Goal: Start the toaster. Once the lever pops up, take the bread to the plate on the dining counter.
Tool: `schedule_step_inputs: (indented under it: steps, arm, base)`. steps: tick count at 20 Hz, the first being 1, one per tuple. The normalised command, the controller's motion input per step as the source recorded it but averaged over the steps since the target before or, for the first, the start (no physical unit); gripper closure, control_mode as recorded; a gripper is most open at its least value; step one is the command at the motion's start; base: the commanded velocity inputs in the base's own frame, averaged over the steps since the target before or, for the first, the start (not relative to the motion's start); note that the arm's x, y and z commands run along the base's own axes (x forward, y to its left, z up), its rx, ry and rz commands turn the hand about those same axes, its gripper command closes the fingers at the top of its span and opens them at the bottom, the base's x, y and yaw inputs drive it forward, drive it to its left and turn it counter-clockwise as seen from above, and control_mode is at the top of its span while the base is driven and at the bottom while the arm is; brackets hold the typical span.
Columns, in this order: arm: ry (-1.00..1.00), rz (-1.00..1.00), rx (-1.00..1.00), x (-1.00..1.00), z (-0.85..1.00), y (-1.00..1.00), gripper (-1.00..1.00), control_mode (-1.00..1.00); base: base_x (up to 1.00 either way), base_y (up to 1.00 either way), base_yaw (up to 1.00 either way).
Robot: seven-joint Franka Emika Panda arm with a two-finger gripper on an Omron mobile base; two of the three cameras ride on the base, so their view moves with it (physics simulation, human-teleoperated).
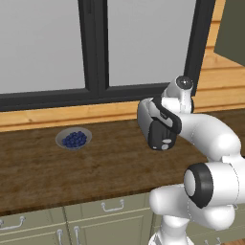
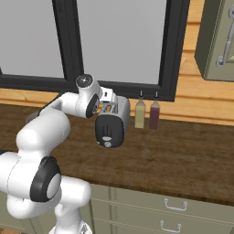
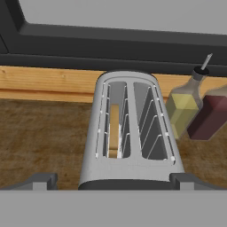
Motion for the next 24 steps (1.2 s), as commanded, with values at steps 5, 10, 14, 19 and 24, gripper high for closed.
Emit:
schedule_step_inputs:
  steps: [5, 10, 14, 19, 24]
  arm:
    - [0.0, 0.0, 0.0, 0.0, 0.0, 0.0, -1.0, -1.0]
    - [0.0, 0.0, 0.0, 0.0, 0.0, 0.0, -1.0, -1.0]
    - [0.0, 0.0, 0.0, 0.0, 0.0, 0.0, -1.0, -1.0]
    - [0.0, 0.0, 0.0, 0.0, 0.0, 0.0, -1.0, -1.0]
    - [0.0, 0.0, 0.0, 0.0, 0.0, 0.0, -1.0, -1.0]
  base:
    - [0.0, 0.0, 0.0]
    - [0.0, 0.0, 0.0]
    - [0.0, 0.0, 0.0]
    - [0.0, 0.0, 0.0]
    - [0.0, 0.0, 0.0]
